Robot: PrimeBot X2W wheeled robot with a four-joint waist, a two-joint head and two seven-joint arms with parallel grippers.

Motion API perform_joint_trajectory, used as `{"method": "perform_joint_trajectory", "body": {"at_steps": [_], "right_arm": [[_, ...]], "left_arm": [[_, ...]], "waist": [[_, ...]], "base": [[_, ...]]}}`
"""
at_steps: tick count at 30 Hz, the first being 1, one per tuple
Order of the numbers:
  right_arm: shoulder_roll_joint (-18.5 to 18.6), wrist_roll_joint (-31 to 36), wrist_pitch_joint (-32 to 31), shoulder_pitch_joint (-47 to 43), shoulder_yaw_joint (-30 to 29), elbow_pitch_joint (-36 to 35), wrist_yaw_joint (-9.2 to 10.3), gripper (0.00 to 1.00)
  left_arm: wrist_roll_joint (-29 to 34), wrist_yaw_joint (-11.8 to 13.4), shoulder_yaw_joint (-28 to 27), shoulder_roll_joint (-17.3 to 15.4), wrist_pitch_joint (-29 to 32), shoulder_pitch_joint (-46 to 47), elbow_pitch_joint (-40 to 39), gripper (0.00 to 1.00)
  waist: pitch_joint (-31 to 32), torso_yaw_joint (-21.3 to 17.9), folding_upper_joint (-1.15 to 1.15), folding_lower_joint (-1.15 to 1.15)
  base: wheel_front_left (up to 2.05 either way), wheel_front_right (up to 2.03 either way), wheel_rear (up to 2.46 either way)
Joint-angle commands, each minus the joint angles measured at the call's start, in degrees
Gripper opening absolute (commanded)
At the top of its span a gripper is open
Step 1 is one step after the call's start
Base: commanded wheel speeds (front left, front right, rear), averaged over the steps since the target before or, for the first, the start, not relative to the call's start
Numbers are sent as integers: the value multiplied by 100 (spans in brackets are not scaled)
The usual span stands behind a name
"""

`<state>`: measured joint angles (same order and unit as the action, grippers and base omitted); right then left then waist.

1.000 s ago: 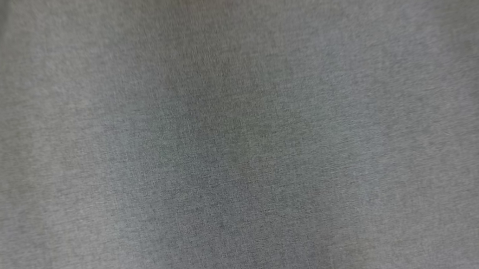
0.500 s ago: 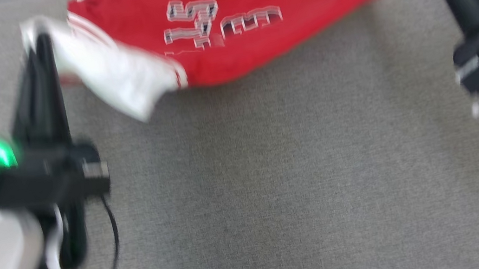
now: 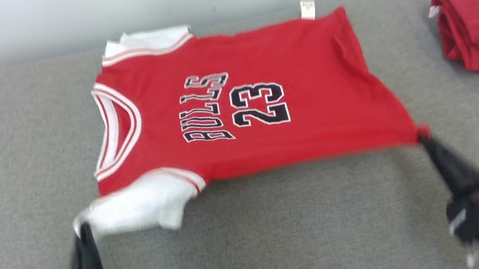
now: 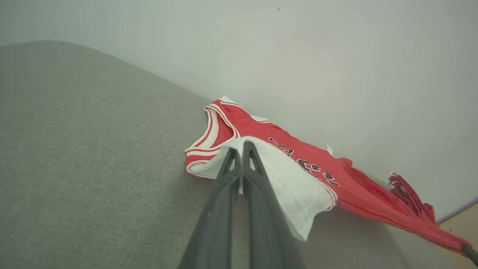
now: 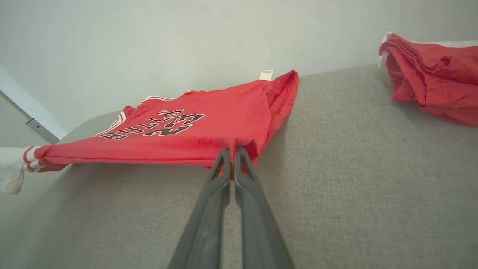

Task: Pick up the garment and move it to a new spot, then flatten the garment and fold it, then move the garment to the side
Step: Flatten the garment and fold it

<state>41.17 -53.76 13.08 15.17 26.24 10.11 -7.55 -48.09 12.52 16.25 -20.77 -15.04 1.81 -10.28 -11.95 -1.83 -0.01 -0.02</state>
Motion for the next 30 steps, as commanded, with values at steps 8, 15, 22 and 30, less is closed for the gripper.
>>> {"method": "perform_joint_trajectory", "body": {"at_steps": [8,15,22,30], "right_arm": [[-667,262,-122,-1488,-748,75,16,0],[-862,599,-329,-2202,-1161,55,16,0],[-1144,809,-614,-2599,-1637,-150,16,0],[-1360,1040,-972,-2375,-1729,-507,16,0]], "left_arm": [[254,-296,-433,736,-18,-1300,181,0],[288,-446,-269,911,6,-1780,472,0],[382,-566,-43,930,35,-1792,584,0],[607,-806,-64,557,247,-907,551,0]], "waist": [[511,-39,1,2],[645,-44,1,2],[648,-11,1,2],[568,-97,1,2]], "base": [[0,0,0],[0,0,0],[0,0,0],[0,0,0]]}}
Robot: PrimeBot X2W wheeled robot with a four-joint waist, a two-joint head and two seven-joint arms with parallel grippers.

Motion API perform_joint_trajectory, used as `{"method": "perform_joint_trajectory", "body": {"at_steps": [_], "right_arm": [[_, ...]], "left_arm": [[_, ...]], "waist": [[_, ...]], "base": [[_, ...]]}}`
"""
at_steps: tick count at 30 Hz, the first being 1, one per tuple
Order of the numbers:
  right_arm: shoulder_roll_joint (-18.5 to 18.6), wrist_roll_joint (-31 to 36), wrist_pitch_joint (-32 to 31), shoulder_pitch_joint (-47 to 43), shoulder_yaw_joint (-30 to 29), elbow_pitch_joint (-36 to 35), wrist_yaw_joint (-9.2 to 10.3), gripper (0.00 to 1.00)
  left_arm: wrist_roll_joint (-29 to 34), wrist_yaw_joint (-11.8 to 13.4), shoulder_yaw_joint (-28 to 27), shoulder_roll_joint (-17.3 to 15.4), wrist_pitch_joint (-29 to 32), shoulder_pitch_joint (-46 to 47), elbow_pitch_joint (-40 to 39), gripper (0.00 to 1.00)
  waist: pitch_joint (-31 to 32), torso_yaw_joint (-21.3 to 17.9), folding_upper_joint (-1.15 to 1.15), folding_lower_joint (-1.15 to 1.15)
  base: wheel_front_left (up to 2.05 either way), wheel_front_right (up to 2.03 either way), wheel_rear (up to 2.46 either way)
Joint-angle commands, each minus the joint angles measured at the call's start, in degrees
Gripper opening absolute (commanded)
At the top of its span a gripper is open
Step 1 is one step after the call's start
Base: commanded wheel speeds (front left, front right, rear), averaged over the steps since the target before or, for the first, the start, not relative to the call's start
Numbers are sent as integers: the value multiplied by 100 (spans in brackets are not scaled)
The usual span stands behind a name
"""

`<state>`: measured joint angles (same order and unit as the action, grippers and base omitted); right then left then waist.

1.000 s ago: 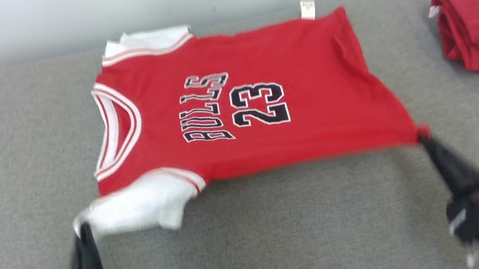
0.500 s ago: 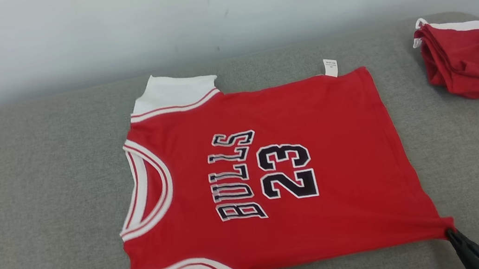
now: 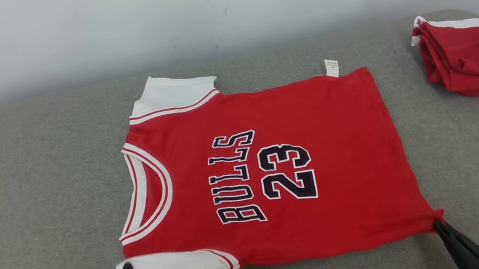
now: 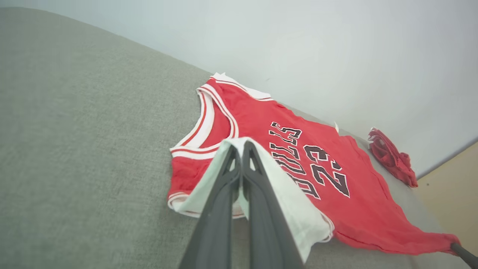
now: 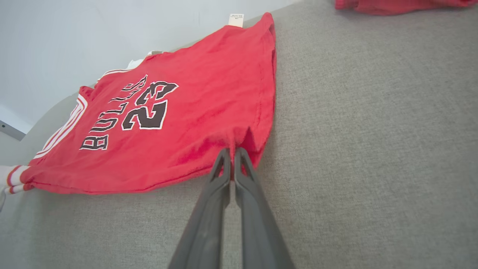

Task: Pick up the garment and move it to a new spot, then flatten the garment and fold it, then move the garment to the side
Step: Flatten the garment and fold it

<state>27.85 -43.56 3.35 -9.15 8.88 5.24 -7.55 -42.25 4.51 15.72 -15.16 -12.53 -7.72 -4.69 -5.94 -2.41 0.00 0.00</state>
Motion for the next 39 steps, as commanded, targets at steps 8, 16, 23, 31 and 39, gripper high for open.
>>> {"method": "perform_joint_trajectory", "body": {"at_steps": [8,16,23,31,39], "right_arm": [[-208,105,-369,855,57,86,16,0],[-285,103,-580,2043,261,607,16,0],[-369,88,-466,3071,482,1471,16,0],[-390,-9,-112,3552,826,2073,16,49],[-180,-299,458,3227,1000,2305,16,100]], "left_arm": [[233,-246,6,-418,441,1241,256,0],[198,-530,-25,-622,828,2664,1196,0],[260,-754,40,-608,782,3579,2292,0],[511,-901,261,-565,557,4041,3130,0],[575,-859,229,-415,-67,3740,3238,100]], "waist": [[-344,-299,0,0],[-828,-508,0,0],[-1027,-564,0,0],[-1047,-512,0,0],[-732,-357,0,0]], "base": [[0,0,0],[0,0,0],[0,0,0],[0,0,0],[0,0,0]]}}
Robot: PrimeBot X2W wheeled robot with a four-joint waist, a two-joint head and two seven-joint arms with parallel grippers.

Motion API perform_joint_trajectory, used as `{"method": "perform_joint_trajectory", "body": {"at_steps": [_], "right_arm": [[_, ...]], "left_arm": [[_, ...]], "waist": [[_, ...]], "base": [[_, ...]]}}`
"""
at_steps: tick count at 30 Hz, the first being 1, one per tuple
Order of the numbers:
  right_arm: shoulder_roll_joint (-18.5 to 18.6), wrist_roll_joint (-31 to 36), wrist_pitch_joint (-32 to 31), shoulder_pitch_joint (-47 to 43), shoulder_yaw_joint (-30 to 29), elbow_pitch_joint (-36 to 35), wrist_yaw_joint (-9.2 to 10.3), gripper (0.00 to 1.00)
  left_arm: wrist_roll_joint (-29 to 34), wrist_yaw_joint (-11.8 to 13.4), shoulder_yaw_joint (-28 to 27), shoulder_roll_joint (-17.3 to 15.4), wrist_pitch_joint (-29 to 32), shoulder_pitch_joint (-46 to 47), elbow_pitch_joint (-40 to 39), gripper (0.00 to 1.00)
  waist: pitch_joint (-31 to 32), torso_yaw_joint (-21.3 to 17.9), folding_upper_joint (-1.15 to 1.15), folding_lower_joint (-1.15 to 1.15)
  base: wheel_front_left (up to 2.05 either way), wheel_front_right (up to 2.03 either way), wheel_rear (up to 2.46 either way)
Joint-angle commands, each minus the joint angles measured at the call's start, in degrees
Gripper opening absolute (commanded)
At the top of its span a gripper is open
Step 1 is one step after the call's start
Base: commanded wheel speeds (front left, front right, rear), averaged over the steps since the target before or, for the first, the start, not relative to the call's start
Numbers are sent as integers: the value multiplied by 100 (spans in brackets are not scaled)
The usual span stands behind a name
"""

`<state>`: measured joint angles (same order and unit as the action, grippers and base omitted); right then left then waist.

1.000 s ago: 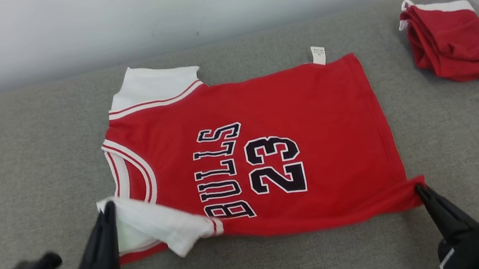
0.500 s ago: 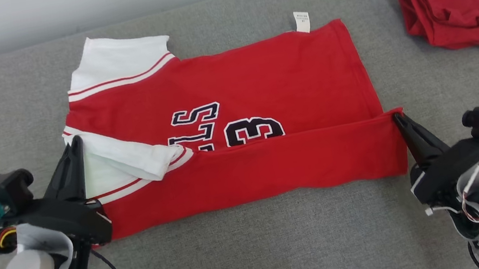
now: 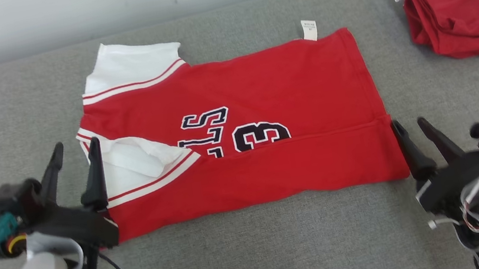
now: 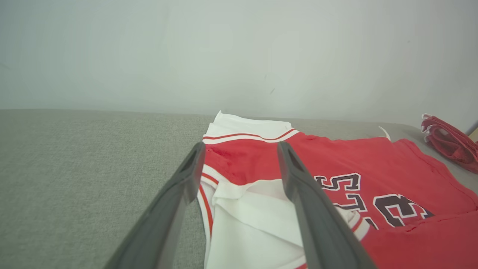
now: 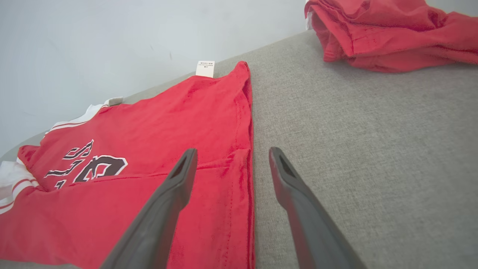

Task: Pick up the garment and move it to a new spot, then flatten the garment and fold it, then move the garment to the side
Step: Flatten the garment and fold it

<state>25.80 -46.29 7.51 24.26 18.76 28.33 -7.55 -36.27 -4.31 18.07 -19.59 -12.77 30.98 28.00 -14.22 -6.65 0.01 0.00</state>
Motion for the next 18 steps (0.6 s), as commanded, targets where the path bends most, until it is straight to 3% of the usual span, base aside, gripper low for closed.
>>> {"method": "perform_joint_trajectory", "body": {"at_steps": [1,10,18], "right_arm": [[55,-52,87,-188,25,-30,16,100],[117,-134,213,-867,-90,-215,16,100],[-109,7,95,-904,-79,-192,16,100]], "left_arm": [[-15,52,-24,34,-75,-215,-105,100],[-99,362,-82,-3,-89,-1276,-810,100],[-78,494,83,14,206,-1654,-665,100]], "waist": [[127,82,-1,0],[171,174,-1,0],[86,112,-1,0]], "base": [[0,0,0],[0,0,0],[0,0,0]]}}
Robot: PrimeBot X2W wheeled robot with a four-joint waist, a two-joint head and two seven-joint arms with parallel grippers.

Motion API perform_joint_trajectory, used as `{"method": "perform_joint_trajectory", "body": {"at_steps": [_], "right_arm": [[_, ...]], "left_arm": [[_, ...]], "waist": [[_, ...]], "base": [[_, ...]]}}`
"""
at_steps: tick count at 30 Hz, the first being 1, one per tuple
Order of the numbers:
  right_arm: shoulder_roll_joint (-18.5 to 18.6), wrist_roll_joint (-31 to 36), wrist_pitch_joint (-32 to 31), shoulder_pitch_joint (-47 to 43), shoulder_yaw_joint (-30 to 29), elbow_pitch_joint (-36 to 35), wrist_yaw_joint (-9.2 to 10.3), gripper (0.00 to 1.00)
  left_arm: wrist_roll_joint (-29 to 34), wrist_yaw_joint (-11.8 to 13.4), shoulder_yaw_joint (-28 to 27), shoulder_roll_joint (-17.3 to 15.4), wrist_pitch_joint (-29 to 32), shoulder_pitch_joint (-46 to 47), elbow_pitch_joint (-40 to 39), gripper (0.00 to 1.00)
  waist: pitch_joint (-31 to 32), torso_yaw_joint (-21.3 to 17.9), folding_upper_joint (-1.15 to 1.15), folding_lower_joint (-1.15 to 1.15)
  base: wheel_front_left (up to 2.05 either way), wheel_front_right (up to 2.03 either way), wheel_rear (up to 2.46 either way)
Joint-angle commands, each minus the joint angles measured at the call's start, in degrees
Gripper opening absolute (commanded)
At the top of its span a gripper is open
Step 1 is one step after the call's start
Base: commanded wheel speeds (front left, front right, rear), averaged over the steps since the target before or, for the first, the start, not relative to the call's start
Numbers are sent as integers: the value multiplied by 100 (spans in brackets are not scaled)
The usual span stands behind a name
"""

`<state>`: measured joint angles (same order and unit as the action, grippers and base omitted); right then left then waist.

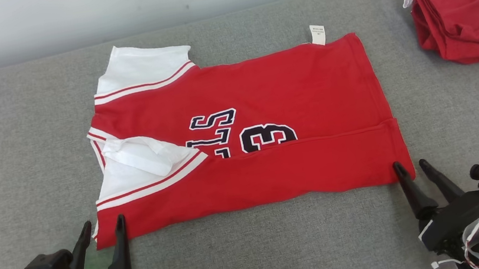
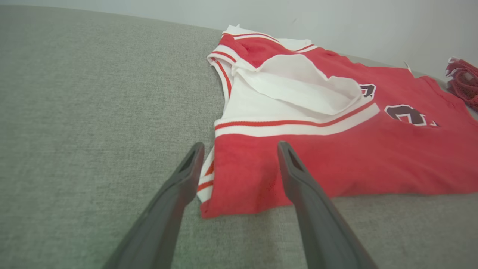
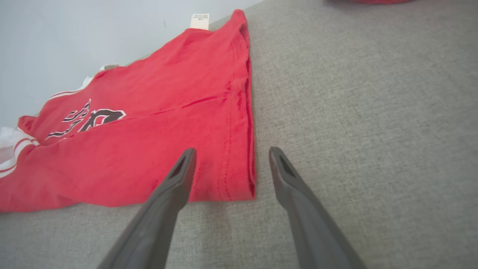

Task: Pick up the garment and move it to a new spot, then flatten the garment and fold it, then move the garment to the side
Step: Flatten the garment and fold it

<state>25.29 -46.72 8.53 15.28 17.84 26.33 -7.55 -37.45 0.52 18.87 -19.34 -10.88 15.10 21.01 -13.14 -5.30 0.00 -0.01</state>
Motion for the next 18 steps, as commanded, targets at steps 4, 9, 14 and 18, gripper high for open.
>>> {"method": "perform_joint_trajectory", "body": {"at_steps": [4,9,14,18], "right_arm": [[-134,183,-10,109,78,147,16,100],[-299,217,-50,216,133,487,16,77],[-336,235,33,256,229,566,16,0],[-252,187,110,210,274,599,16,0]], "left_arm": [[84,51,25,-8,-23,-48,273,100],[-53,-20,57,107,45,87,722,91],[-169,-179,105,310,-22,235,989,0],[-163,-275,114,370,-162,292,1176,0]], "waist": [[-64,-63,0,1],[-73,-27,0,1],[-6,57,0,1],[179,160,0,1]], "base": [[0,0,0],[0,0,0],[0,0,0],[0,0,0]]}}
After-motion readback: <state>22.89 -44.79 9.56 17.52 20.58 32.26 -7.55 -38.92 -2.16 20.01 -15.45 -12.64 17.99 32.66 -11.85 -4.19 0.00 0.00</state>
